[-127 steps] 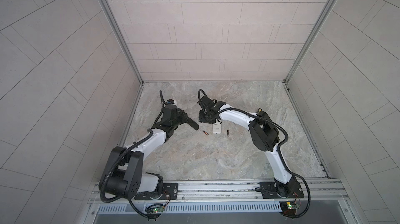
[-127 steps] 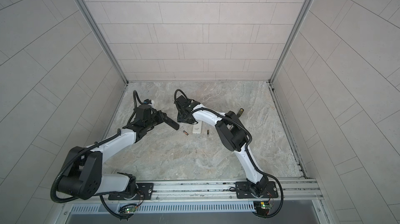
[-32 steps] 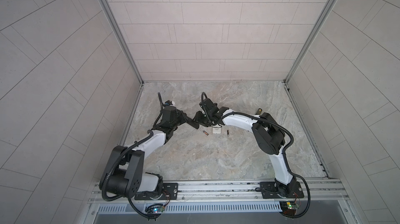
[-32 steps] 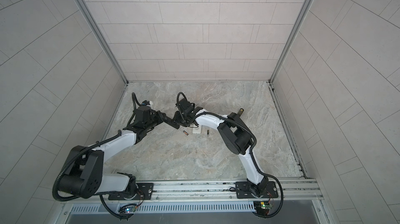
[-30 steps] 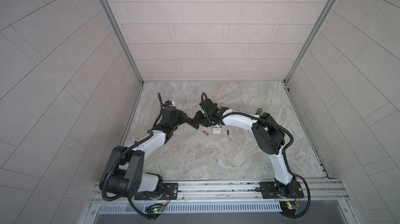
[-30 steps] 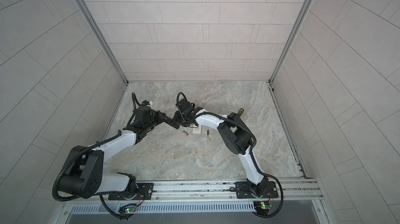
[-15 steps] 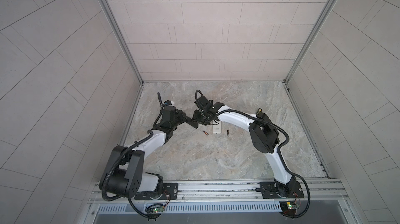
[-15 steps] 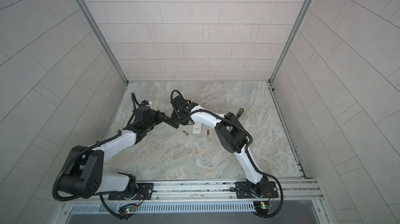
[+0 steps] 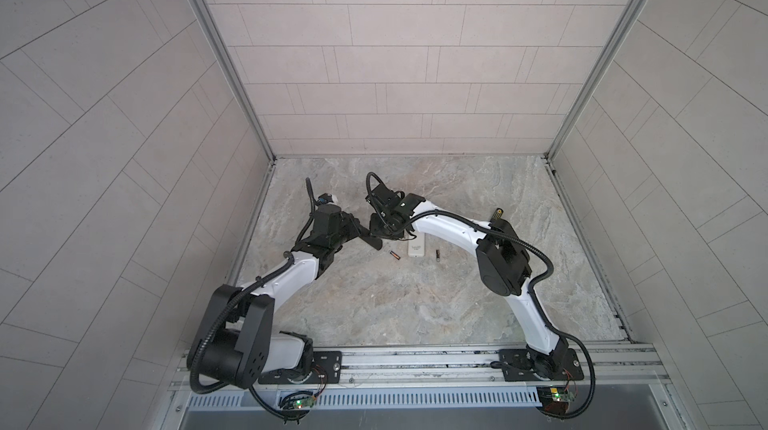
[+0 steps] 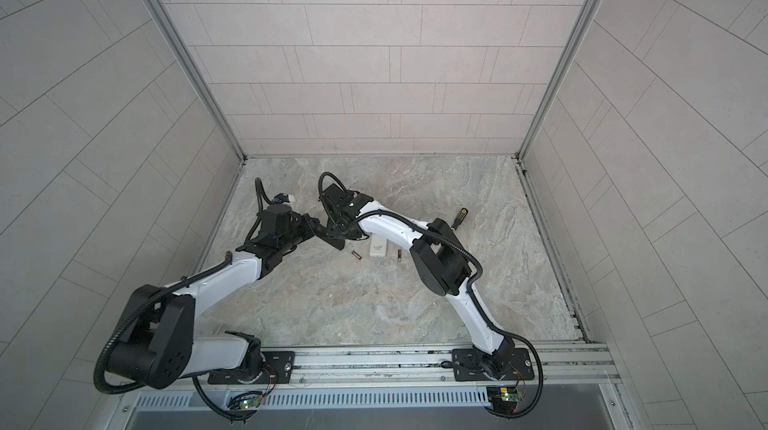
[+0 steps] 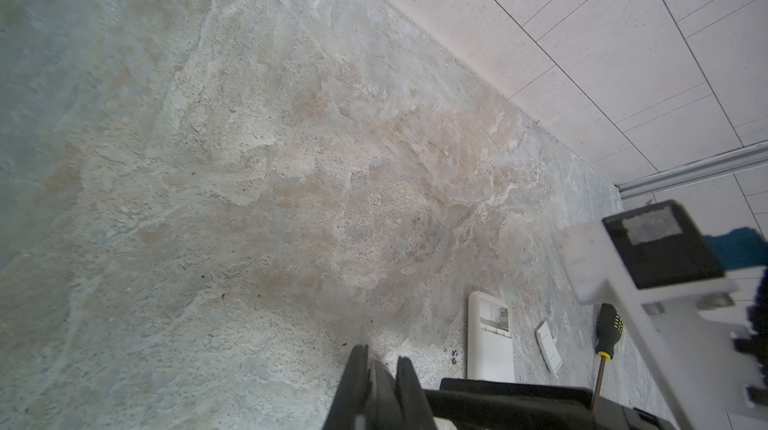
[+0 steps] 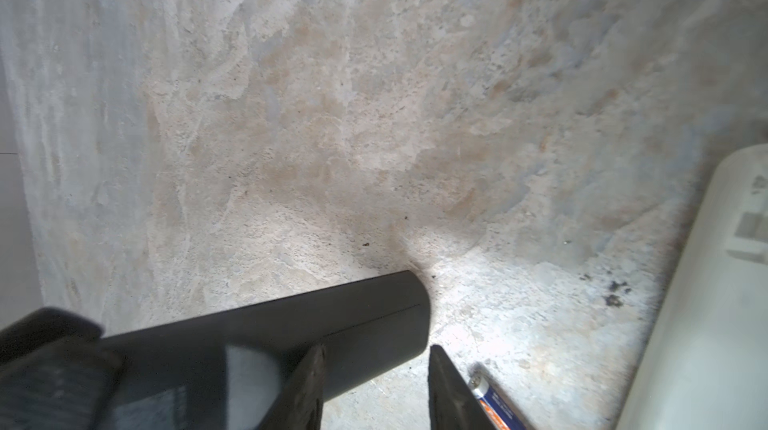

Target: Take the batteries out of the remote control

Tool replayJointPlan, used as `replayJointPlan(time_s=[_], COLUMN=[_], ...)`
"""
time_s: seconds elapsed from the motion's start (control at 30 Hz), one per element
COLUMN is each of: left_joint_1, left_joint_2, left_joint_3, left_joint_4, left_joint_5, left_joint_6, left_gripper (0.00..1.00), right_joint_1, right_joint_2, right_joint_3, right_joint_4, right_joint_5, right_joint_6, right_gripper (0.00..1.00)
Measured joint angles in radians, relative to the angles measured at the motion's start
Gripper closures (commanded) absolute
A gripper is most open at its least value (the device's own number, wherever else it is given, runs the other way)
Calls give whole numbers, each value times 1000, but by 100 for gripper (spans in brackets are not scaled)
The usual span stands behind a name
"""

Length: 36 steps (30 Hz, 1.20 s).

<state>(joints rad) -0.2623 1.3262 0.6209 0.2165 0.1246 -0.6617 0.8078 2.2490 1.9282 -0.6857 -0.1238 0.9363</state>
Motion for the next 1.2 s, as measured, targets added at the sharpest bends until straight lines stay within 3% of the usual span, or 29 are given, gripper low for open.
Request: replayJointPlan(time_s=[0.23, 0.5, 0.73, 1.2], left_joint_1=[0, 0, 0, 0], left_joint_2=[-26, -19, -13, -13], left_joint_3=[-1, -3, -24, -80], left_joint_4=[-13, -14, 10, 109], left_joint_5=[-26, -21, -13, -9], left_joint_6=[4, 4, -5, -39], left_gripper=[100, 100, 100, 100], right_joint_1=[-6, -12, -17, -16], right_joint_2=[0, -32, -98, -116], right_joint_3=[-36, -189, -209, -257], right_joint_4=[-37, 138, 269, 332], right_joint_5=[39, 3, -34, -86], right_joint_6=[-14, -14, -11, 63], right_gripper=[59, 57, 56, 56])
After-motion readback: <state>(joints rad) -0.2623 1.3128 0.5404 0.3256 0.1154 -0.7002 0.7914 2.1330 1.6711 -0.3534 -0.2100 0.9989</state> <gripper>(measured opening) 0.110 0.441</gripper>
